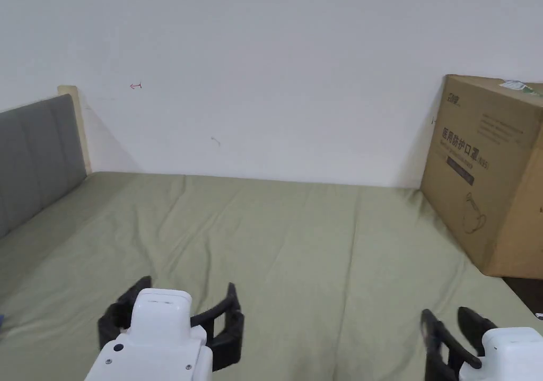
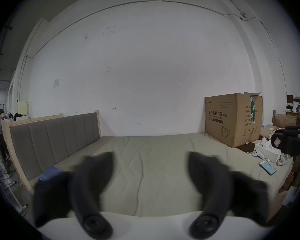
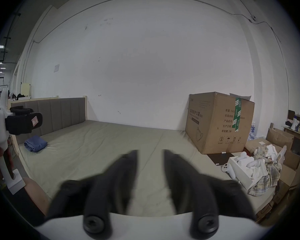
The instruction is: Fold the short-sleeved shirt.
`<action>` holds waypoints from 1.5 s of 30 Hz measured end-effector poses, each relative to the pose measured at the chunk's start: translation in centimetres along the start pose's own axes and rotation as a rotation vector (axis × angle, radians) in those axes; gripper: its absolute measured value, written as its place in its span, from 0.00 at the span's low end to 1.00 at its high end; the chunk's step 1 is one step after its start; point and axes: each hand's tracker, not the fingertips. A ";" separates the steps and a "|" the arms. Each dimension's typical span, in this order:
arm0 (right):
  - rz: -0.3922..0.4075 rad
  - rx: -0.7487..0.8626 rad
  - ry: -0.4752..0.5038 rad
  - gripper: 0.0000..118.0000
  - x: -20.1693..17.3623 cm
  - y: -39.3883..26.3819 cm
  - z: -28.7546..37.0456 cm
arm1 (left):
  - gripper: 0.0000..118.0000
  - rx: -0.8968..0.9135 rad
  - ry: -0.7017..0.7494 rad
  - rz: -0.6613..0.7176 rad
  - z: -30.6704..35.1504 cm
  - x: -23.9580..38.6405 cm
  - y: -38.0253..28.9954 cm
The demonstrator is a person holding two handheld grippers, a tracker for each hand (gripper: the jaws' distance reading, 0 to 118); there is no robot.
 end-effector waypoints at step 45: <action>0.047 0.088 -0.065 1.00 -2.5 0.9 2.7 | 0.99 -0.005 -0.011 0.007 0.7 -0.1 0.0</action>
